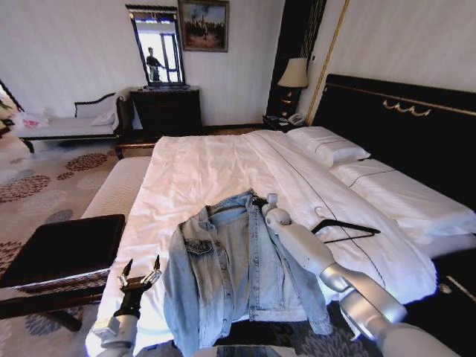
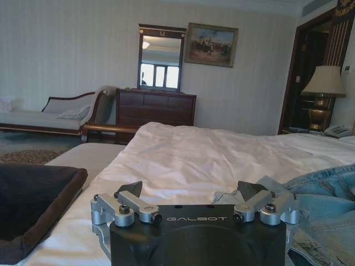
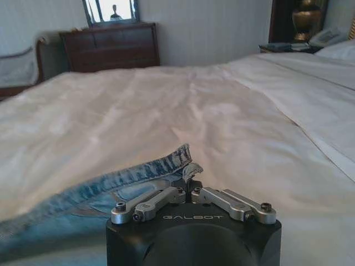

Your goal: Pick up the clothes from the bed and hang them on the clothes hanger.

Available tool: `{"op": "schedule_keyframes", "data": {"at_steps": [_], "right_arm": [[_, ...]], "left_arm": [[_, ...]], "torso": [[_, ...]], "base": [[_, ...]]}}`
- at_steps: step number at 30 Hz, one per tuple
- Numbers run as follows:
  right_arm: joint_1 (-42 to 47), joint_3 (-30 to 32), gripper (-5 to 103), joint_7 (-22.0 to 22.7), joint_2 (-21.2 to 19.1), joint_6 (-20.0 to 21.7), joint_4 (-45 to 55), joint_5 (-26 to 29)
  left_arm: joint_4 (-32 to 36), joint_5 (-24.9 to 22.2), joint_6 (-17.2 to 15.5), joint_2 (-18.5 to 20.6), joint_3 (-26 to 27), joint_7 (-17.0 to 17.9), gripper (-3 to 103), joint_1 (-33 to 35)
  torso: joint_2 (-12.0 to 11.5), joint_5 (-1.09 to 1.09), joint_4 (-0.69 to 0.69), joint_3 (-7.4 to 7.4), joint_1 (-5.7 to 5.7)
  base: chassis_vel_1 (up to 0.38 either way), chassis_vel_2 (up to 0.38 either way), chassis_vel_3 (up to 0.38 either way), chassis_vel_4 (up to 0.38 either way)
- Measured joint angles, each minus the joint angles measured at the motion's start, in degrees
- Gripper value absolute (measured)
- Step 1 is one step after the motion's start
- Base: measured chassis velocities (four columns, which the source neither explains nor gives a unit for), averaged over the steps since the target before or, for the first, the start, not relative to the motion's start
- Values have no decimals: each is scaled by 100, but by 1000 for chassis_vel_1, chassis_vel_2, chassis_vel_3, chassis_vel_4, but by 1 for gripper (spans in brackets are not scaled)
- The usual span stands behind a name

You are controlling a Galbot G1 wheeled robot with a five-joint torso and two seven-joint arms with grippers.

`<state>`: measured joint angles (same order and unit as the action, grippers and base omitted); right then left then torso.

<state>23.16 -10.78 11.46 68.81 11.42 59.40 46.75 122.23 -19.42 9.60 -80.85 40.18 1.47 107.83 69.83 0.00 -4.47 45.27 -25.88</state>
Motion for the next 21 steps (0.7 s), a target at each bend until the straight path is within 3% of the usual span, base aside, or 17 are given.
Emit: {"op": "schedule_keyframes", "data": {"at_steps": [13, 18, 20, 21], "right_arm": [[-23, -104, -1, -226, 301, -434, -944, -484], [137, -76, 15, -235, 149, -443, -641, -447], [278, -38, 26, -257, -41, -487, -378, -263], [278, -38, 26, -257, -41, -487, -378, -263]], "left_arm": [[151, 180, 32, -46, -239, 47, 97, 126], [180, 222, 32, -44, -263, 58, 98, 141], [196, 223, 32, -26, -280, 61, 98, 156], [196, 223, 32, -26, -280, 61, 98, 156]], "torso": [[0, -1, 0, 0, 1], [0, 0, 0, 0, 1], [0, 0, 0, 0, 1], [0, 0, 0, 0, 1]], "base": [[0, 0, 0, 0], [0, 0, 0, 0], [0, 0, 0, 0], [0, 0, 0, 0]]}}
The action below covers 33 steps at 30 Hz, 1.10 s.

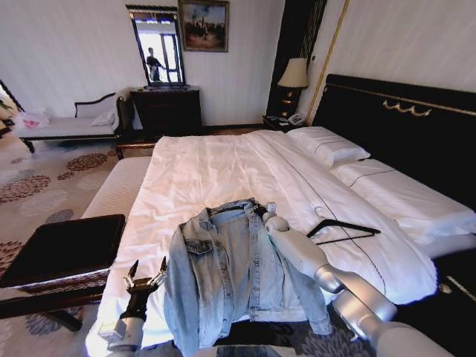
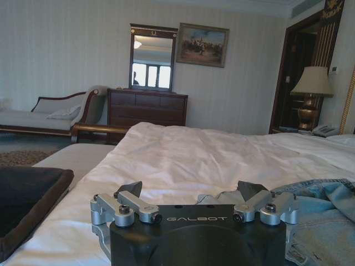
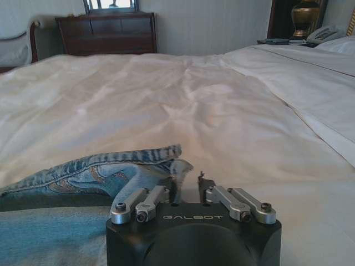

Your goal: Pick up the clothes from the bed and hang them on the clothes hanger.

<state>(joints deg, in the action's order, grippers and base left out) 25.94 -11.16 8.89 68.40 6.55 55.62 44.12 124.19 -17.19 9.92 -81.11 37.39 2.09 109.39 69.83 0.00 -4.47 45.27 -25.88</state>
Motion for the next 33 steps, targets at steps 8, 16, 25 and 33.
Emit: {"op": "schedule_keyframes", "data": {"at_steps": [8, 16, 25, 33], "right_arm": [[452, 226, 58, -16, -666, -33, 1152, 130], [1129, 655, 91, 125, -1288, 67, 2814, 115], [1380, 207, 100, 137, -1367, -47, 3356, -450], [1908, 565, 100, 233, -1509, -63, 3657, -636]], "left_arm": [[30, 31, -77, 60, -126, 52, 99, 9], [-8, -453, -986, 689, -610, 424, 99, -804], [-462, -1485, -1672, 1114, -886, 812, 98, -1876], [-1147, -2501, -2008, 1708, -1948, 1388, 96, -3343]], "torso": [[-1, 1, 1, 0, 0], [0, 0, -1, 0, 0], [-1, -1, 9, 1, -1], [-1, 2, -2, 1, 0]], "base": [[0, 0, 0, 0], [0, 0, 0, 0], [0, 0, 0, 0], [0, 0, 0, 0]]}}
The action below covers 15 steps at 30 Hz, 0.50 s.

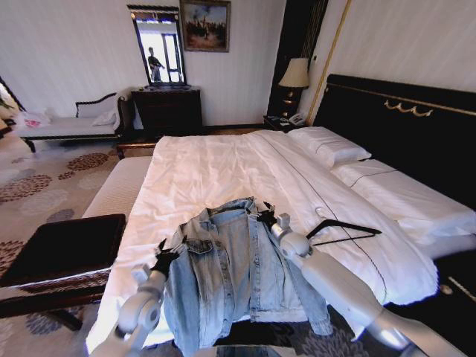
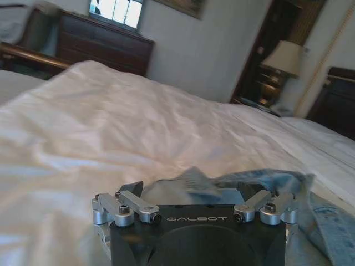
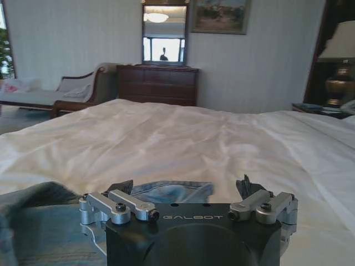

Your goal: Pick up the clothes from the bed and hang them on the clothes hanger.

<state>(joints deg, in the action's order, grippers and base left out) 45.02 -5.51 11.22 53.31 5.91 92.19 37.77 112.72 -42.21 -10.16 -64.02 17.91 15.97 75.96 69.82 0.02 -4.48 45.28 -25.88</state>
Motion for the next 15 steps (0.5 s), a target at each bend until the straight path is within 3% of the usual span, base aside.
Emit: {"op": "schedule_keyframes", "data": {"at_steps": [2, 5, 7, 11, 15], "right_arm": [[3, 53, 100, 20, -17, 0, -2, 30], [-28, 224, 100, 70, -65, 5, -50, 159], [-38, 248, 100, 75, -76, 8, -58, 176], [-143, 371, 100, 122, -134, 45, -123, 315], [-167, 464, 100, 134, -177, 68, -140, 392]], "left_arm": [[-102, -41, -26, 56, -169, 24, 96, -215], [-503, -136, -81, 133, -934, 149, 96, -959], [-563, -164, -92, 122, -1038, 165, 96, -1044], [-1160, -188, -155, -227, -1676, 401, 94, -1565], [-1561, -87, -176, -471, -1752, 563, 92, -1729]], "torso": [[0, -3, 0, 0, 0], [0, -2, 2, 0, -1], [0, -3, 2, 1, -1], [0, -4, 1, 0, -1], [0, -2, 2, 0, -1]], "base": [[0, 0, 0, 0], [0, 0, 0, 0], [0, 0, 0, 0], [0, 0, 0, 0], [0, 0, 0, 0]]}}
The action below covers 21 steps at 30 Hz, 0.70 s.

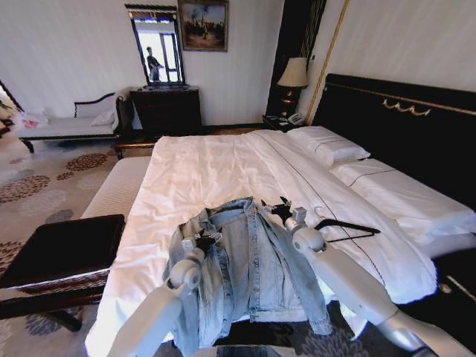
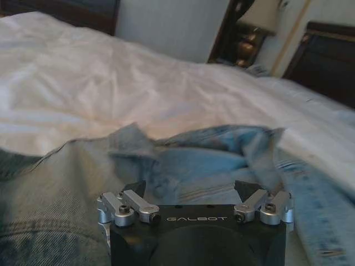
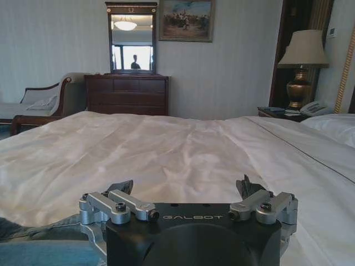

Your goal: Pick up the clothes from the bed and hang them on the clothes hanger.

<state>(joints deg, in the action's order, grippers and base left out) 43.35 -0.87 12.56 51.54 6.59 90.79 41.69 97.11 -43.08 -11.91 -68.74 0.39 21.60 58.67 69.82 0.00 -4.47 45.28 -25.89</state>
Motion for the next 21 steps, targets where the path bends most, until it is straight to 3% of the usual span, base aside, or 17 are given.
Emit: {"op": "schedule_keyframes", "data": {"at_steps": [12, 21], "right_arm": [[25, 67, 100, 0, 51, 12, -83, 18], [-13, 161, 100, -6, 58, 28, -103, 141]], "left_arm": [[-1024, -13, -1, -453, -184, 46, 77, -814], [-1575, -90, -34, -822, -213, 110, 74, -1122]], "torso": [[1, 1, -2, 0, 1], [1, -1, -1, -1, 1]], "base": [[0, 0, 0, 0], [0, 0, 0, 0]]}}
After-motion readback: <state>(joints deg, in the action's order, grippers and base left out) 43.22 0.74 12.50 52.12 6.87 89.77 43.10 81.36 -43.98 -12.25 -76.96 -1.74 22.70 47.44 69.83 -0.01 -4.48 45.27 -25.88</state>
